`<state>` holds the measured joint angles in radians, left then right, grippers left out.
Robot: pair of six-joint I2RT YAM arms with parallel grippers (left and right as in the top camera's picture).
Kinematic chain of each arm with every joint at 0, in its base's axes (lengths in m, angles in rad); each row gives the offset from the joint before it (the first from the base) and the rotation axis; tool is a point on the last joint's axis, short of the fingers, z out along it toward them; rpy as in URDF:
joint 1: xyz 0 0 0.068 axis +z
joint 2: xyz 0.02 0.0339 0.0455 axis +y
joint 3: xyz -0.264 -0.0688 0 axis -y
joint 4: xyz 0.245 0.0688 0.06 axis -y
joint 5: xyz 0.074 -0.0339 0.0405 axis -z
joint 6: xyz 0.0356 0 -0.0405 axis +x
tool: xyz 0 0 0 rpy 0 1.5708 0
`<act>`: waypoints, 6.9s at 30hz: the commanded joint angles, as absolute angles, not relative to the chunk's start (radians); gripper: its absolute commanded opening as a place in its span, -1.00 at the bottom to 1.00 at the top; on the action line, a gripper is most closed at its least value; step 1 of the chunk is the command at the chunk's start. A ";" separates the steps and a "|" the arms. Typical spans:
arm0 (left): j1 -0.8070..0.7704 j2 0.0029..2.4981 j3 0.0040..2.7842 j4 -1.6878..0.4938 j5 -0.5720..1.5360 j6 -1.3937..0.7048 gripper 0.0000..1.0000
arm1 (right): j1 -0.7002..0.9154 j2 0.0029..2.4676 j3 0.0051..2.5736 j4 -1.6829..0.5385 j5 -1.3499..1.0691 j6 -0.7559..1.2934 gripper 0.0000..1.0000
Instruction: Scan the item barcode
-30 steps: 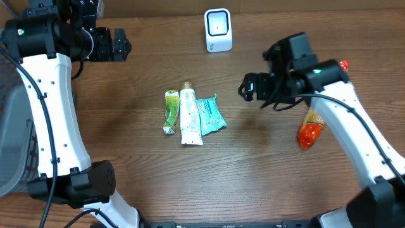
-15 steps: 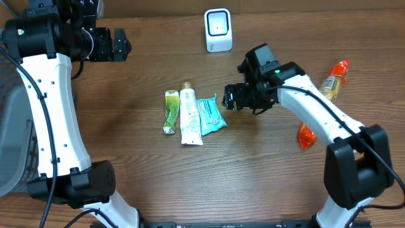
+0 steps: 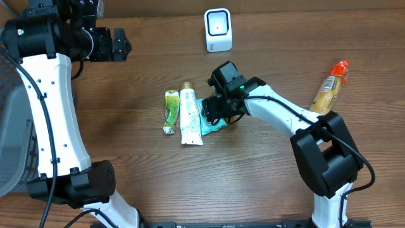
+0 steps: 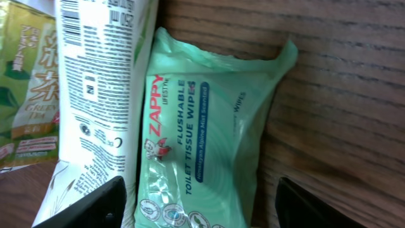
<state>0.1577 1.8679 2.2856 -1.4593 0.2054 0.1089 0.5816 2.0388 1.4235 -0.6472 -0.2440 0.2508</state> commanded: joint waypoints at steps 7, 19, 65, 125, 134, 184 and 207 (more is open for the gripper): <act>0.157 1.859 2.292 -1.459 0.207 0.128 0.99 | 0.573 2.107 1.418 -0.645 -0.223 0.299 0.12; 0.157 1.859 2.292 -1.459 0.207 0.128 0.99 | 0.546 2.114 1.416 -0.640 -0.252 0.392 -0.93; 0.157 1.859 2.292 -1.459 0.207 0.128 0.99 | 0.596 2.048 1.420 -1.069 0.902 0.223 -0.93; 0.157 1.859 2.292 -1.459 0.207 0.128 0.99 | 0.492 2.012 1.571 -1.047 -0.252 -0.147 0.10; 0.157 1.859 2.292 -1.459 0.206 0.128 0.99 | 0.482 2.106 1.570 -1.019 -0.252 -0.147 0.02; 0.157 1.859 2.292 -1.459 0.207 0.128 0.99 | 0.353 2.078 1.476 -1.156 -0.199 -0.110 0.06; 0.157 1.859 2.292 -1.459 0.207 0.128 0.99 | 0.292 2.020 1.765 -1.215 0.029 0.079 0.35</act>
<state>0.1577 1.8679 2.2856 -1.4590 0.2054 0.1089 0.3202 2.0487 1.7580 -1.1957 -0.0830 0.0788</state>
